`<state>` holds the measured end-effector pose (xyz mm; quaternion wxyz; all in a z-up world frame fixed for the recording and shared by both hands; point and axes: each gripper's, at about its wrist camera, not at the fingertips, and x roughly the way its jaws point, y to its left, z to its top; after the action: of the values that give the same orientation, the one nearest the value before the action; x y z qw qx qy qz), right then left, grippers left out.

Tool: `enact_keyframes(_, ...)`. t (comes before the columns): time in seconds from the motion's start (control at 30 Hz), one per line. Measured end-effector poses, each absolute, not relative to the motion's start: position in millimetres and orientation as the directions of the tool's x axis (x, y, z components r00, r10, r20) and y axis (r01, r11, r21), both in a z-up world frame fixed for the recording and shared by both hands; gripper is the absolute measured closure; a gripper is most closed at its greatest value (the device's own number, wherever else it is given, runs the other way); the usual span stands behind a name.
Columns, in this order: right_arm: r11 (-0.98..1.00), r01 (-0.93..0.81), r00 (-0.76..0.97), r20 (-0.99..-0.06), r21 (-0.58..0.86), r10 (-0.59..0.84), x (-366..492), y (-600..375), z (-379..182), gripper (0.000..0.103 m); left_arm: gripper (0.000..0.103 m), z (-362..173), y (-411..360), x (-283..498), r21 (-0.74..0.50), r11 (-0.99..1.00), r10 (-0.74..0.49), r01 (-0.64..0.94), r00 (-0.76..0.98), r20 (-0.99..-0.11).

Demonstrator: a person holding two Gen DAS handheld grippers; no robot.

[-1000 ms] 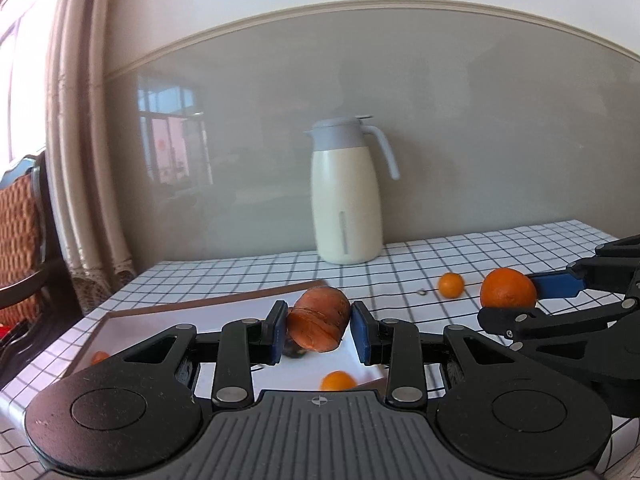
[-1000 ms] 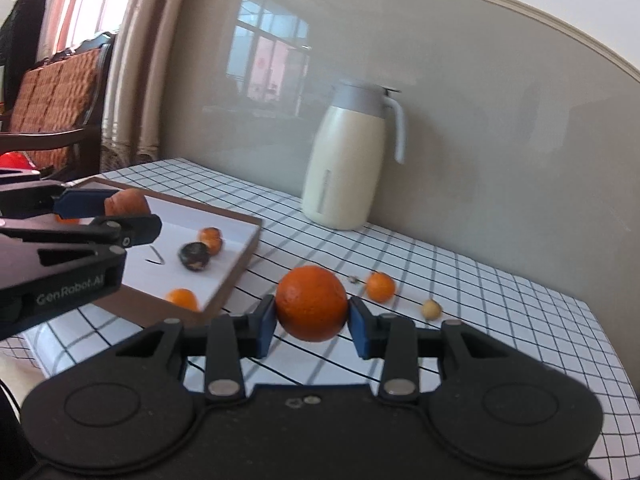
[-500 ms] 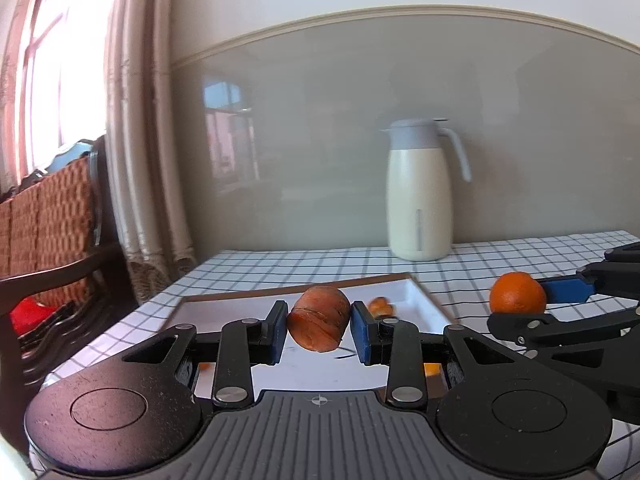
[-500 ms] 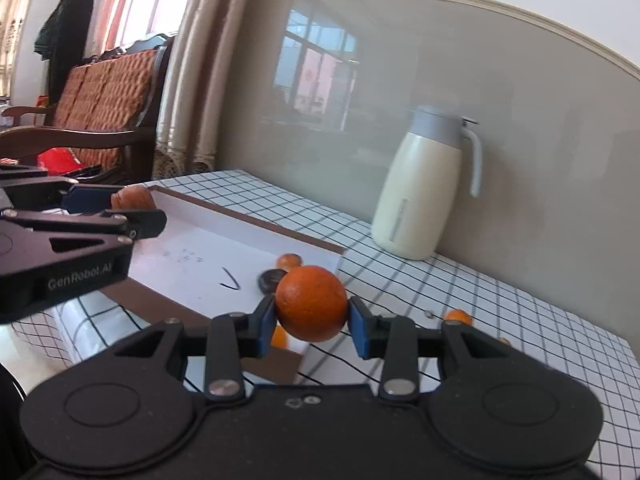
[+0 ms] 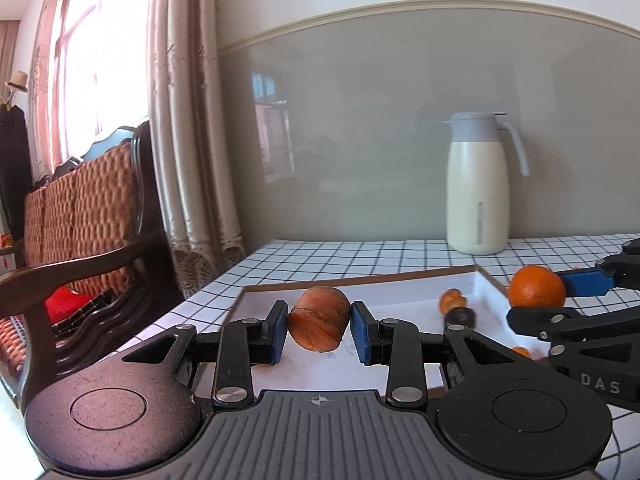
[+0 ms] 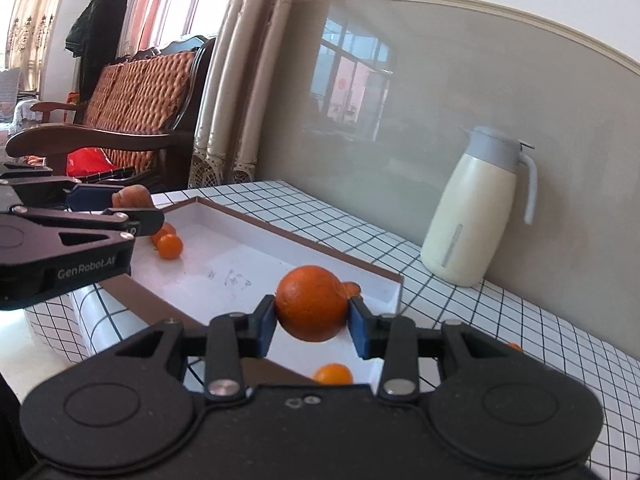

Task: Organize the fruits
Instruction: 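Carry the held chunk and mandarin orange over the cardboard box with both grippers, then open both grippers above the box to drop the chunk and mandarin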

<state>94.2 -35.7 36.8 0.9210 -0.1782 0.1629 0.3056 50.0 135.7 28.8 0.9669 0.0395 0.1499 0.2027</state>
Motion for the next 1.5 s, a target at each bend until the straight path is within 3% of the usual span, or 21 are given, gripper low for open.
enact_keyframes(0.93,0.746,-0.617,0.767,-0.401,-0.249,0.501,166.0,-2.4,41.2,0.073,0.069,30.2,194.7,118.4,0.127,0.889,0.458,-0.44,0.842,-0.284)
enact_keyframes(1.5,0.756,-0.622,0.741,-0.465,-0.203,0.484,219.8,10.9,20.7,0.073,0.069,13.3,231.8,167.7,0.092,0.876,0.472,-0.474,0.8,-0.371)
